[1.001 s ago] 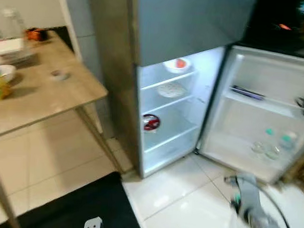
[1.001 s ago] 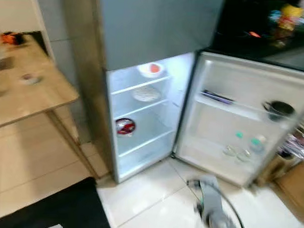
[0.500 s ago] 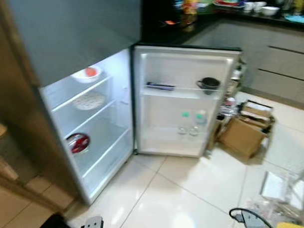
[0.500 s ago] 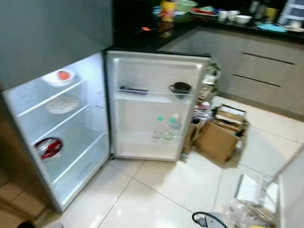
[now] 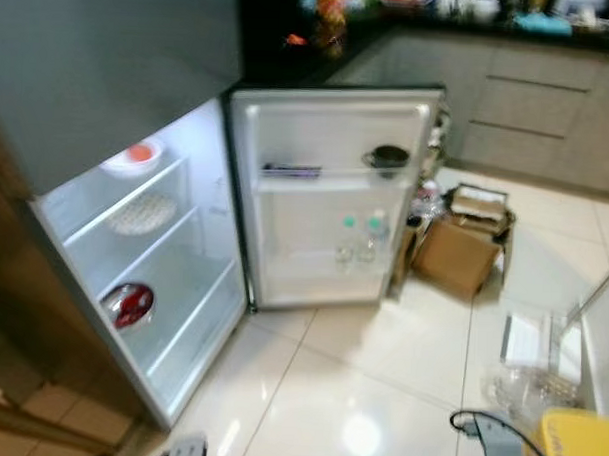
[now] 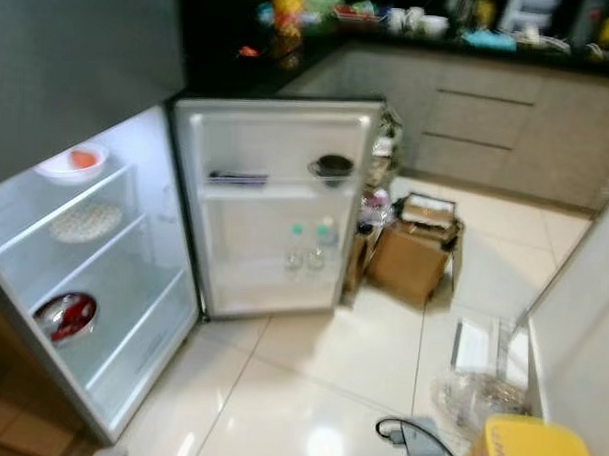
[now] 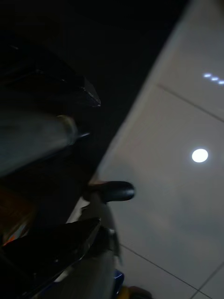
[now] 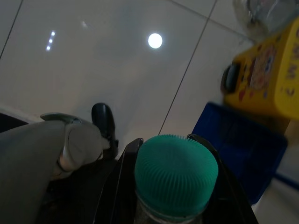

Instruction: Restocking fridge

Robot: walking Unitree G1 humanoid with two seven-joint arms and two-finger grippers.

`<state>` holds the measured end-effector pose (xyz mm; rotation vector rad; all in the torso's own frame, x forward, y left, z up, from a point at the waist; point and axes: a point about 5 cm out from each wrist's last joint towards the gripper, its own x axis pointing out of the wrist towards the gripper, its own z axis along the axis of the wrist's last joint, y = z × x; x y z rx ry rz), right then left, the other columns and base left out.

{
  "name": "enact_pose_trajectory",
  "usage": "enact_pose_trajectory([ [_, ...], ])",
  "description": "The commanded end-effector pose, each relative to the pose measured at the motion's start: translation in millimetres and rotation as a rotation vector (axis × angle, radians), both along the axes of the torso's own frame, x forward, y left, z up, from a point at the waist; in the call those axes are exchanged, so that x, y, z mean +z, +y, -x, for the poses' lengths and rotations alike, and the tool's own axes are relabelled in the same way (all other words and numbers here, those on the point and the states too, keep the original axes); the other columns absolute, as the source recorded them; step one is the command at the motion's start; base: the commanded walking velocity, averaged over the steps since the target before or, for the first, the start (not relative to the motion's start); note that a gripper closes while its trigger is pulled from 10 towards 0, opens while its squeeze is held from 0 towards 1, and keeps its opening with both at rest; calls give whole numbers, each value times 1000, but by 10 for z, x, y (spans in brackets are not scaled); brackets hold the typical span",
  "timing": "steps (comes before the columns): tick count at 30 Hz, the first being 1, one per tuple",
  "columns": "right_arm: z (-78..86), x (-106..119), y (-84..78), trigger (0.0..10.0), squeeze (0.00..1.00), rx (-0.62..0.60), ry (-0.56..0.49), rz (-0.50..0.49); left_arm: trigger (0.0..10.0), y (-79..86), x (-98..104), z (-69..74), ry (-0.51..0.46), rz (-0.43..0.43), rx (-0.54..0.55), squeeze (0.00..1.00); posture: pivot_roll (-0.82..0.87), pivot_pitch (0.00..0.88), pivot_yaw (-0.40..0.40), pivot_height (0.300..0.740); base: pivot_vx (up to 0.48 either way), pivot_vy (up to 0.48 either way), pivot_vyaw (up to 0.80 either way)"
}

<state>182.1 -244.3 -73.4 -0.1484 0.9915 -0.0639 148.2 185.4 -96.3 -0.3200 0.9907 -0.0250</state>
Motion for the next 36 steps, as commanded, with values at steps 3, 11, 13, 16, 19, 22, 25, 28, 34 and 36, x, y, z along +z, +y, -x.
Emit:
enact_pose_trajectory([
  [3,-122,62,11,10000,0,29,-38,14,10000,227,52,-49,-29,-80,26,0,-148,0,51,740,0,0,-800],
  [11,-217,58,250,10000,0,102,-70,-13,10000,376,104,-111,-58,-142,86,0,-169,0,80,740,0,0,-800],
  [13,-229,62,267,10000,0,117,-74,-12,10000,365,111,-133,-63,-140,91,0,-166,0,79,740,0,0,-800],
  [16,-149,10,291,10000,0,121,-41,0,10000,295,141,-246,-82,-137,97,0,-159,0,67,740,0,0,0],
  [19,-105,-12,295,10000,0,109,-35,-29,10000,248,134,-254,-79,-124,105,0,-134,0,60,740,0,0,0],
  [22,-57,-29,286,10000,0,91,-39,-68,10000,205,129,-257,-87,-103,129,0,-131,0,64,740,0,0,0],
  [25,32,-67,279,10000,0,107,-20,-81,10000,203,91,-164,-72,-92,140,0,-124,0,60,740,0,0,0],
  [28,142,-118,312,10000,0,134,14,-122,10000,229,24,17,-26,-95,139,0,-127,0,55,740,0,0,706],
  [34,190,-138,291,10000,0,138,38,-107,10000,208,-20,128,10,-104,89,0,-111,0,43,740,0,0,744],
  [36,184,-135,279,10000,0,136,36,-90,10000,210,-17,125,6,-108,63,0,-113,0,35,740,0,0,763],
])
